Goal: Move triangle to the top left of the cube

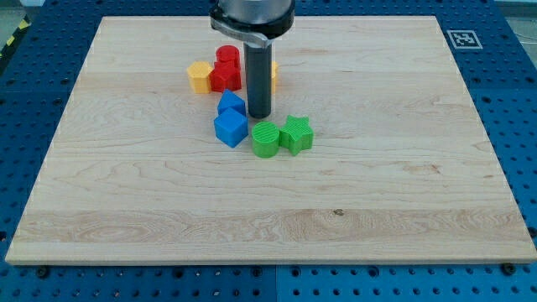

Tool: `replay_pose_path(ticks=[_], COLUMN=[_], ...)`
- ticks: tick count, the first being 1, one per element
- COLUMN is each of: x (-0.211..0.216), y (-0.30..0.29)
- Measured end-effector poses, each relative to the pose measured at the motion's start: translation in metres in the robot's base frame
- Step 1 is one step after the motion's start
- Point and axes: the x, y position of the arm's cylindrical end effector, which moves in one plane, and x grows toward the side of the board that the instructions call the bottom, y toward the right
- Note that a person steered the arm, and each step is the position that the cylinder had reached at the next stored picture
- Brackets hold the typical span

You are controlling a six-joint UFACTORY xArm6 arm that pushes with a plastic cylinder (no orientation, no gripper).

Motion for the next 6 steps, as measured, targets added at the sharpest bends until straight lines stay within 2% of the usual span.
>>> replay_pose_path(ticks=[3,5,6], x=[-0.014,-0.021,-0.035], y=[-0.039,-0.011,-0.015])
